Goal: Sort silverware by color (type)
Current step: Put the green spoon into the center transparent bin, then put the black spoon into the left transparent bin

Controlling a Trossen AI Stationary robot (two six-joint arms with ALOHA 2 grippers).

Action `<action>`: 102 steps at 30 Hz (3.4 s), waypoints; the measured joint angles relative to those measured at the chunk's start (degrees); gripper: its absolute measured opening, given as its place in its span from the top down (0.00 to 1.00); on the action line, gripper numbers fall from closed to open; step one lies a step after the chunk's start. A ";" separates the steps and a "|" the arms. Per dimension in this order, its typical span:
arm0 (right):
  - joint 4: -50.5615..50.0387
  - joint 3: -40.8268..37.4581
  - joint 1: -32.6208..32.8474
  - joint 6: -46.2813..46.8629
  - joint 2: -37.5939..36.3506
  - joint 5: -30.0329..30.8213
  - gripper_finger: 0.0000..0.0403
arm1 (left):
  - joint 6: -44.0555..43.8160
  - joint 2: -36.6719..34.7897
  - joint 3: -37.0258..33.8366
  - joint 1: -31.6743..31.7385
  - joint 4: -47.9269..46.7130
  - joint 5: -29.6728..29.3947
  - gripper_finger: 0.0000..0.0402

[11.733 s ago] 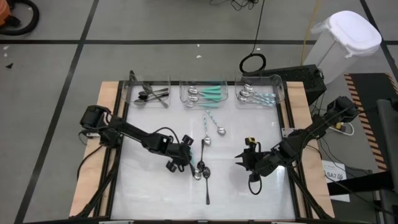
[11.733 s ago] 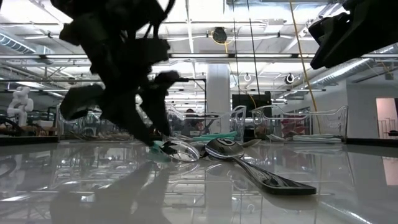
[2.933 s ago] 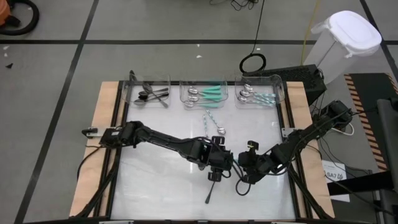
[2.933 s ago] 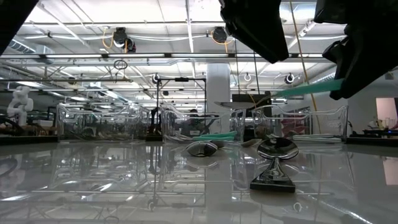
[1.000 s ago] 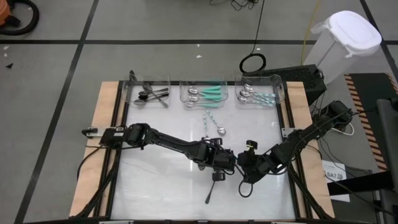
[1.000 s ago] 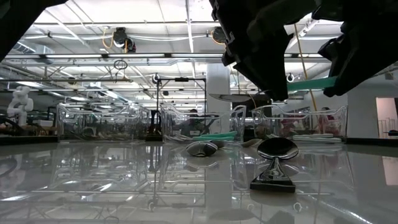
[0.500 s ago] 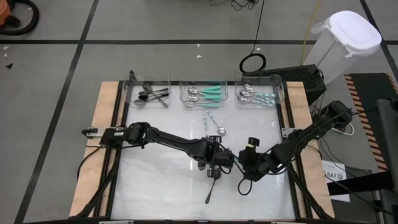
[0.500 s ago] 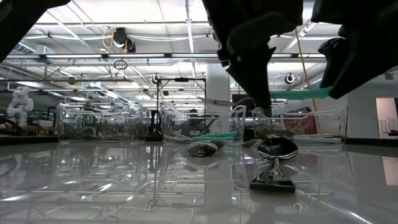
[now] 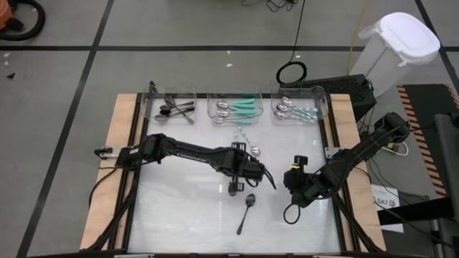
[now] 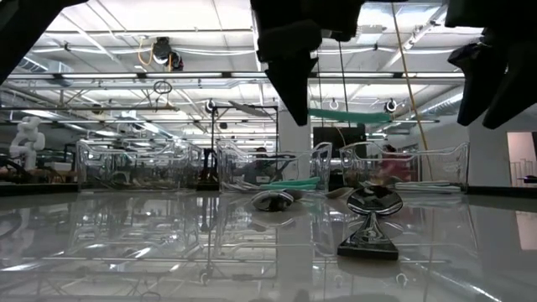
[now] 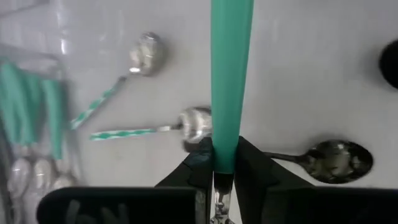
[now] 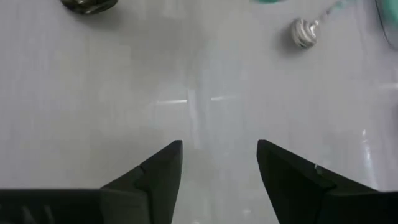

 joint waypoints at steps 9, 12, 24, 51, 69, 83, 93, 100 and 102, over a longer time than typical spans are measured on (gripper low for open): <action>2.74 -0.91 0.06 -13.19 -0.15 0.05 0.50 | 5.49 -4.26 0.15 6.74 0.10 -0.51 0.89; 4.12 -1.70 0.06 -15.41 -0.15 0.05 0.50 | 9.39 -4.68 0.11 10.21 1.05 -0.44 0.89; 5.15 -2.05 0.06 -16.86 -0.13 0.05 0.50 | 25.52 -4.68 0.09 28.21 12.30 9.62 0.88; 7.73 -2.05 -0.08 -19.85 -0.08 2.93 0.50 | 30.58 4.32 0.04 40.37 12.45 16.21 0.88; 7.74 -2.06 -0.08 -20.70 -0.08 2.85 0.50 | 28.83 7.98 0.00 40.11 12.58 16.07 0.87; 7.73 -2.05 -0.08 -20.73 -0.08 2.85 0.50 | 22.74 7.74 0.09 38.29 11.89 7.25 0.70; 8.23 -2.08 -0.08 -22.68 -0.08 4.52 0.50 | 12.39 6.16 3.80 32.60 1.69 -6.54 0.69; 9.69 -2.08 -0.10 -23.93 -0.08 4.65 0.50 | 2.33 5.64 12.80 25.47 -11.80 -6.59 0.69; 10.32 -2.08 -0.10 -24.18 -0.08 4.56 0.50 | 0.37 4.16 12.15 22.74 -13.07 -6.21 0.69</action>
